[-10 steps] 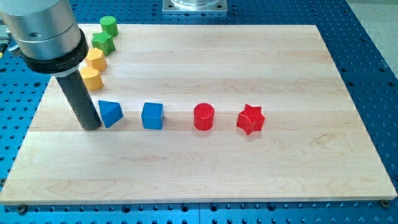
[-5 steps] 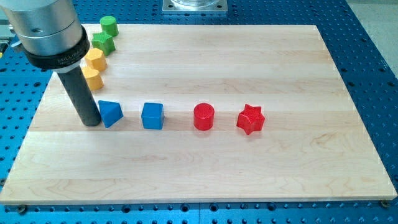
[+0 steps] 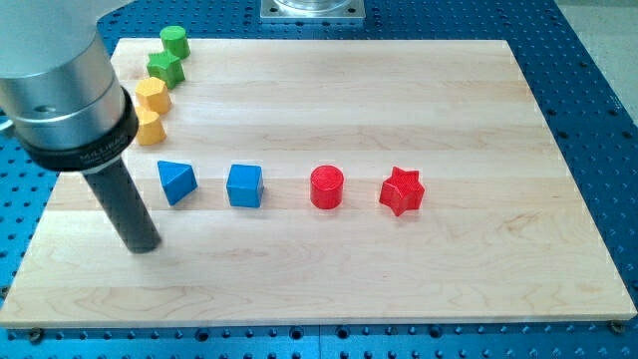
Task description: Point your arm at the bottom left corner of the board
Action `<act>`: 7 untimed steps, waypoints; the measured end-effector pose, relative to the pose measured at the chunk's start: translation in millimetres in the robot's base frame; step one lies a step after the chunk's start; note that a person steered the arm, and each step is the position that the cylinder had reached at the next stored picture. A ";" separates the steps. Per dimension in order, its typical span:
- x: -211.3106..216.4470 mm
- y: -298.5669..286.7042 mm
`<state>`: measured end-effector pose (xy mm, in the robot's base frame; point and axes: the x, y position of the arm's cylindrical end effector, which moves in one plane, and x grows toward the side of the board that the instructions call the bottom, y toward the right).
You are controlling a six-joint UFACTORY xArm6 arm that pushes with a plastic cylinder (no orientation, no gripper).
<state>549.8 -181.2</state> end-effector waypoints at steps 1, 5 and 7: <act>3.8 1.2; 8.3 6.4; 16.6 6.4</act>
<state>566.3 -174.8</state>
